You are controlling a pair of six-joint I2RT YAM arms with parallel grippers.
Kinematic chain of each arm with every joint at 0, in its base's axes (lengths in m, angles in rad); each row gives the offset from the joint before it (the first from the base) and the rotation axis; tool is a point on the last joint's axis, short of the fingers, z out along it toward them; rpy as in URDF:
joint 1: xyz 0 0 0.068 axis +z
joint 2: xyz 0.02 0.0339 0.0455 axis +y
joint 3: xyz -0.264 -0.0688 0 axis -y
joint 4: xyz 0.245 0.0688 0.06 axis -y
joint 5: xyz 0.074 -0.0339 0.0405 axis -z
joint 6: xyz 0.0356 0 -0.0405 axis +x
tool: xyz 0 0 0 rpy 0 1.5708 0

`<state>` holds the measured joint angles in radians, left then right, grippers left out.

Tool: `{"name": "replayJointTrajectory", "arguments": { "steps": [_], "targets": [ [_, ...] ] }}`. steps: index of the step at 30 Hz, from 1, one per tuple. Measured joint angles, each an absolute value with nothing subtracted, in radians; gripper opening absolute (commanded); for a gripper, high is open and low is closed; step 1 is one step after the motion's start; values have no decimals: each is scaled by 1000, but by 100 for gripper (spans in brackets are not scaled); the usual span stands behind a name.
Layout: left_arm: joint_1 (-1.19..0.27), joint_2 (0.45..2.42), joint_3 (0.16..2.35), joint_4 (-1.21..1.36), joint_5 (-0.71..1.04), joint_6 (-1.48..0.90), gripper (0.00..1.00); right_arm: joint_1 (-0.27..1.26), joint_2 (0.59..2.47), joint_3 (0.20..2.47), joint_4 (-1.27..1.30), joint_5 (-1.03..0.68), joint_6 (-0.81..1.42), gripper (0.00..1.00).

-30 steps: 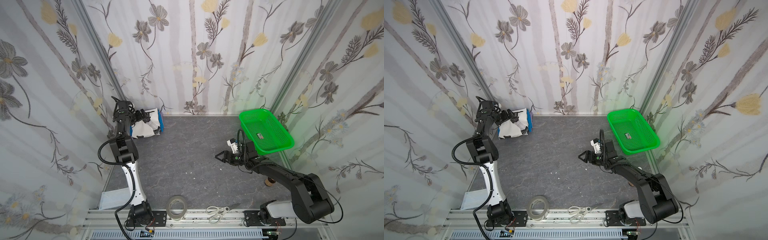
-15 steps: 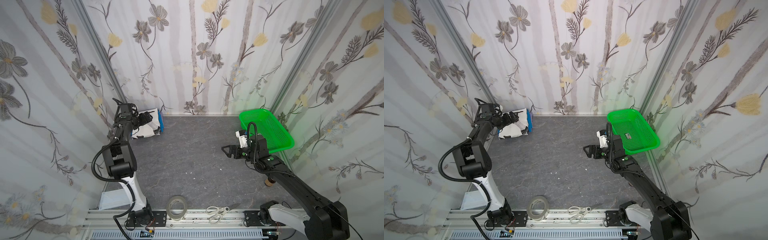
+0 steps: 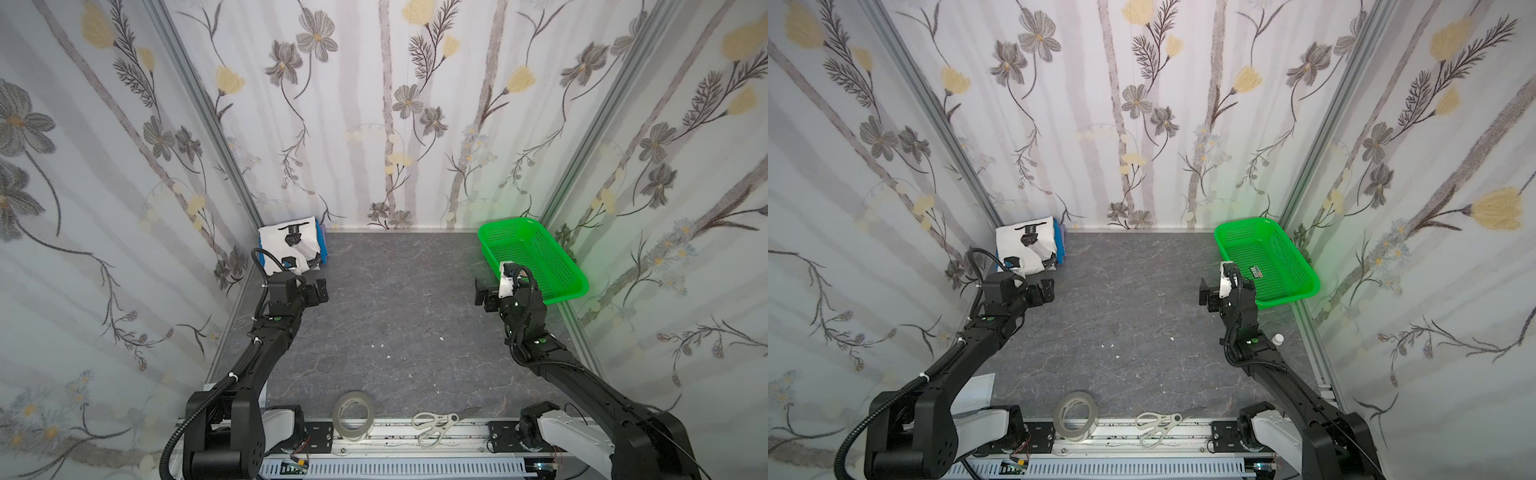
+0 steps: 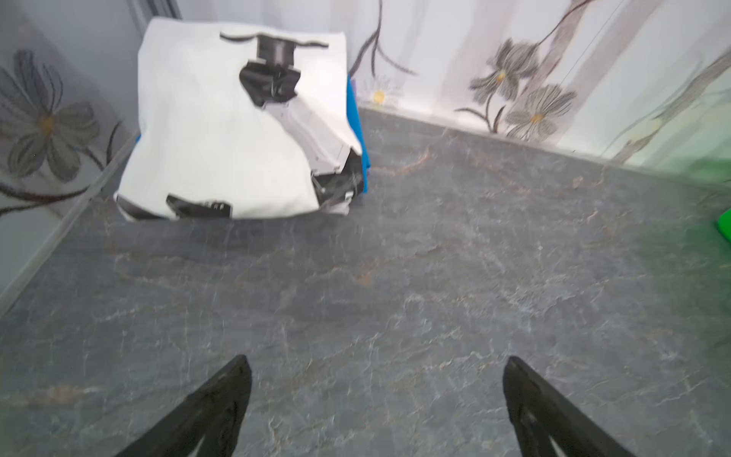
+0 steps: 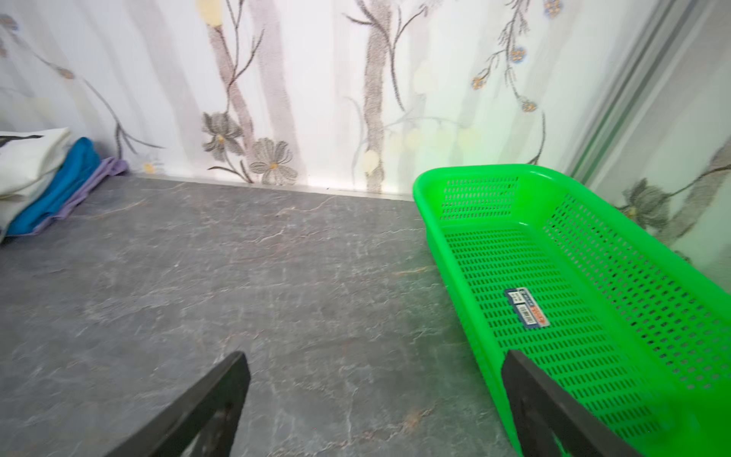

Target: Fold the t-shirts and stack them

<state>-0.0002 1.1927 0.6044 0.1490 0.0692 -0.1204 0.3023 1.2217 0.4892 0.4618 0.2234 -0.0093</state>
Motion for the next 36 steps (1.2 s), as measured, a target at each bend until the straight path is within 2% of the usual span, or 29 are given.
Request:
{"name": "replayJointTrajectory", "arguments": {
  "steps": [4,7,10,17,23,31,36],
  "targets": [
    [-6,1203,523,259,-2,-81,100,280,1341,456,619,274,-53,100],
    [-8,1268,483,382,-19,-74,100,272,1396,466,634,294,-75,100],
    [-10,1356,466,472,-21,-48,100,268,1396,453,705,312,-97,100],
    [-4,1549,362,777,46,3,100,212,1343,248,898,322,-89,100],
    [21,1562,374,862,98,9,100,178,1342,200,1025,289,-71,100],
    [22,1562,380,871,109,8,100,53,1470,142,1277,255,-10,100],
    [22,1563,382,871,112,7,100,32,1499,165,1301,204,17,100]
  ]
}}
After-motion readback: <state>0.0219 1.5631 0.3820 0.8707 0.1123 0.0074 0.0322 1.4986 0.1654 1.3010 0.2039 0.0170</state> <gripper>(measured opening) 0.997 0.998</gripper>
